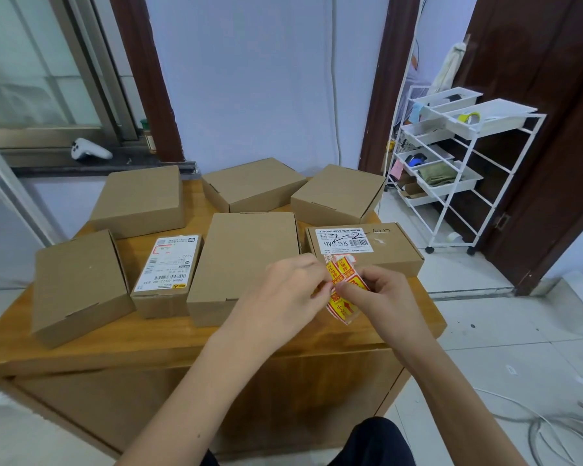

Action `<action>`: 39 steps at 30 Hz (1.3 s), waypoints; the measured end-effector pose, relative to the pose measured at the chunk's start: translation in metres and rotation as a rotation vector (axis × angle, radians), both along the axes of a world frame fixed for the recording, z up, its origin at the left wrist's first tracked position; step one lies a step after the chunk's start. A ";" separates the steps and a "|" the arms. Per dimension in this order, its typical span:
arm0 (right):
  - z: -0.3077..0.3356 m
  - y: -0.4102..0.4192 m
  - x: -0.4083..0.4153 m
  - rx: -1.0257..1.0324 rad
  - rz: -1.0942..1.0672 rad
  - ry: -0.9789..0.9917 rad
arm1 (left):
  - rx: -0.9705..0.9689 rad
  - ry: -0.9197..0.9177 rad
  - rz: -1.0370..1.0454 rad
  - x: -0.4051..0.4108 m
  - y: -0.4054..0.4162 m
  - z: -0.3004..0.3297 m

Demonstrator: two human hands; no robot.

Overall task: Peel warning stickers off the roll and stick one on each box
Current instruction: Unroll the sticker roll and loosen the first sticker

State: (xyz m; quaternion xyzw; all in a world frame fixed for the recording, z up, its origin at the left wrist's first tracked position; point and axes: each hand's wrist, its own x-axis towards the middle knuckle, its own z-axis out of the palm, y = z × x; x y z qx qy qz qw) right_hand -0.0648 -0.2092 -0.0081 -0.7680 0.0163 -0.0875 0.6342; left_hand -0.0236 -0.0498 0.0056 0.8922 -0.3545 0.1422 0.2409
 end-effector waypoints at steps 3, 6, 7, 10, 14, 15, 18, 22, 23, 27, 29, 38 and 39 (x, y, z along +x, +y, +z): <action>-0.001 0.001 0.001 0.011 0.011 0.006 | 0.001 -0.001 0.003 -0.001 0.002 -0.001; -0.002 0.002 0.001 0.048 0.030 0.018 | -0.011 0.030 -0.003 -0.001 0.005 -0.001; -0.002 0.002 0.001 0.054 0.034 0.024 | -0.009 0.036 -0.001 -0.001 0.006 -0.001; -0.003 0.003 0.002 0.068 0.032 0.025 | -0.011 0.042 0.006 -0.001 0.006 -0.003; -0.004 0.005 0.003 0.028 0.028 0.016 | -0.002 -0.004 0.024 -0.002 0.006 -0.006; -0.004 0.005 0.004 0.013 0.029 0.015 | -0.006 -0.013 0.030 -0.003 0.005 -0.007; -0.004 0.006 0.004 0.002 0.030 0.013 | -0.023 -0.049 0.044 -0.005 0.004 -0.010; -0.004 0.007 0.004 -0.001 0.031 0.000 | -0.036 -0.074 0.059 -0.007 0.002 -0.013; -0.003 0.007 0.004 -0.003 0.031 -0.005 | -0.037 -0.088 0.062 -0.007 0.002 -0.013; -0.003 0.009 0.004 0.001 0.025 -0.013 | -0.037 -0.096 0.062 -0.008 0.003 -0.014; -0.002 0.009 0.003 0.015 0.026 -0.015 | -0.055 -0.081 0.060 -0.008 0.004 -0.014; -0.001 0.005 -0.002 0.078 0.053 -0.023 | -0.435 0.310 0.119 -0.001 0.013 -0.007; -0.002 0.005 -0.003 0.062 0.059 -0.020 | -0.420 0.346 0.163 0.001 0.013 -0.008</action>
